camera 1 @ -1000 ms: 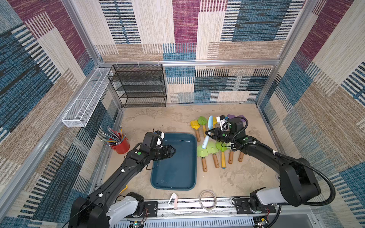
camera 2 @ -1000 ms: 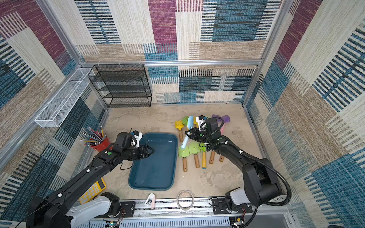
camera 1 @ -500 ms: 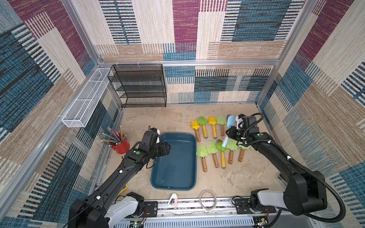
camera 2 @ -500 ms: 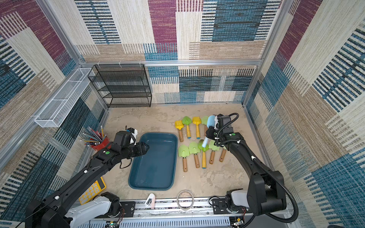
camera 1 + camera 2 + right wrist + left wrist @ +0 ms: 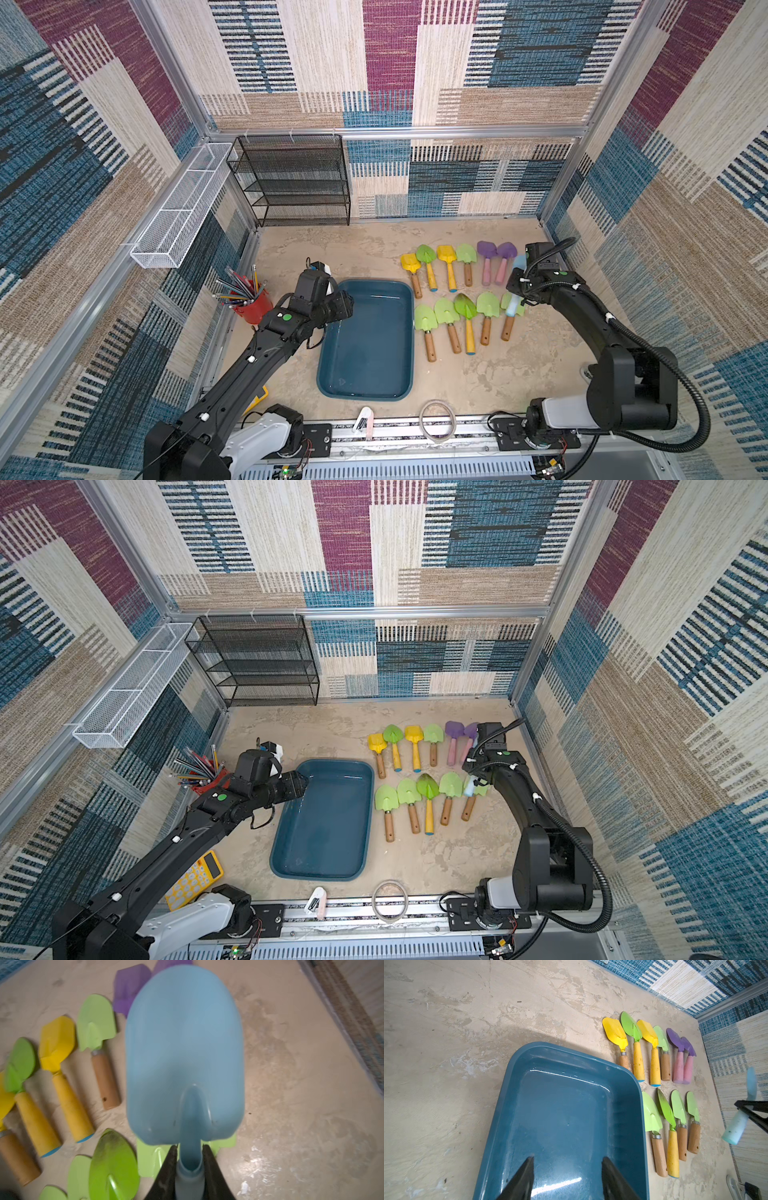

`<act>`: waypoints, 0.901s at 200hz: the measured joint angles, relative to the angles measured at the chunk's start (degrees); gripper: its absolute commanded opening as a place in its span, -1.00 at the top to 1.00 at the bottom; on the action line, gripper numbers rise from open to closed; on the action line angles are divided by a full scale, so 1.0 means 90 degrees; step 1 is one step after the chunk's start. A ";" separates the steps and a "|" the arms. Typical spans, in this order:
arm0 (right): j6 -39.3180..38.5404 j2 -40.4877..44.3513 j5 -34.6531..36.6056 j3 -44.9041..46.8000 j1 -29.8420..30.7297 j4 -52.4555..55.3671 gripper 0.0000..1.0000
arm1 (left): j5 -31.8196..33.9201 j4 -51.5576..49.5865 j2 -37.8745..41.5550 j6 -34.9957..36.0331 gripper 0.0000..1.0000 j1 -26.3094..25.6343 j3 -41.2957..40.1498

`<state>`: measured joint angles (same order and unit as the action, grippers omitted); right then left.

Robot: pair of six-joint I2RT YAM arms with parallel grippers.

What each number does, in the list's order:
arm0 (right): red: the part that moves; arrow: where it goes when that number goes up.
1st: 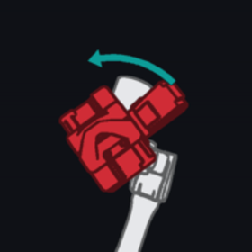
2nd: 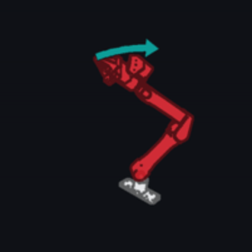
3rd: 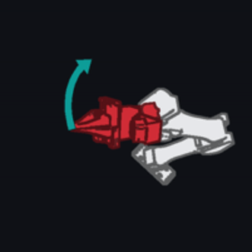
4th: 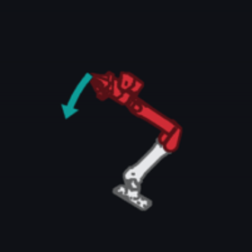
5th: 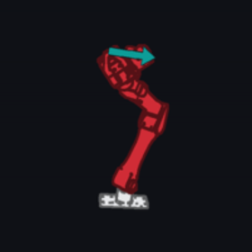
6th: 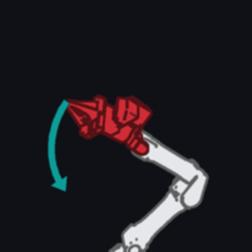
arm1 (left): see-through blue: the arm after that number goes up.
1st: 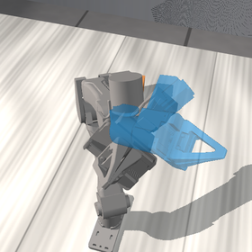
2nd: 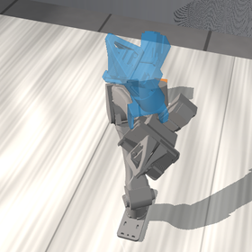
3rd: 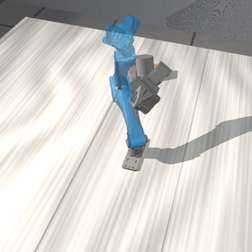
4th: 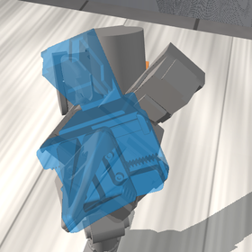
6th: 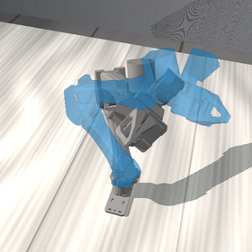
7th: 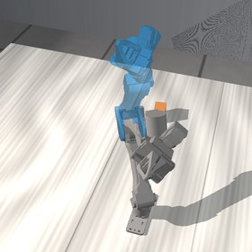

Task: Take the shovel out of the storage box
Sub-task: Place the shovel at the center of the board.

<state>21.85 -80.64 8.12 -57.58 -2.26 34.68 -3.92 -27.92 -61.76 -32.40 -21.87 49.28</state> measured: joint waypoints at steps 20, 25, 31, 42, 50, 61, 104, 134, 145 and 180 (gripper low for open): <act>0.0000 -0.0092 0.0189 0.0053 -0.0146 -0.0002 0.55 | -0.0112 -0.0015 0.0002 0.0000 -0.10 0.0032 0.0036; 0.0002 -0.0124 0.0245 0.0078 -0.0180 -0.0017 0.55 | -0.0131 -0.0019 0.0002 0.0000 -0.10 0.0044 0.0049; 0.0000 -0.0168 0.0289 0.0112 -0.0216 -0.0024 0.55 | -0.0172 -0.0019 0.0005 0.0002 -0.10 0.0063 0.0053; 0.0002 -0.0260 0.0335 0.0189 -0.0323 -0.0070 0.55 | -0.0272 -0.0024 0.0005 0.0000 -0.10 0.0097 0.0051; 0.0002 -0.0325 0.0355 0.0257 -0.0406 -0.0124 0.55 | -0.0301 -0.0024 0.0007 0.0000 -0.10 0.0121 0.0046; 0.0000 -0.0449 0.0406 0.0338 -0.0549 -0.0194 0.54 | -0.0398 -0.0019 0.0029 0.0000 -0.09 0.0141 0.0024; 0.0000 -0.0831 0.0488 0.0454 -0.0882 -0.0333 0.54 | -0.0554 0.0005 0.0051 -0.0002 -0.09 0.0282 -0.0085; 0.0000 -0.1078 0.0488 0.0527 -0.0908 -0.0580 0.54 | -0.0644 0.0029 -0.0027 -0.0002 -0.09 0.0325 -0.0085; 0.0002 -0.1192 0.0466 0.0566 -0.0913 -0.0641 0.54 | -0.0670 0.0032 -0.0063 -0.0002 -0.09 0.0347 -0.0090; 0.0032 -0.1540 0.0403 0.0585 -0.0923 -0.0840 0.53 | -0.0806 0.0080 -0.0143 -0.0002 -0.09 0.0408 -0.0163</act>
<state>22.13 -94.50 11.75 -52.31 -10.57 27.11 -11.18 -27.20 -63.05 -32.42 -18.20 47.81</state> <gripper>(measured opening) 0.230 0.544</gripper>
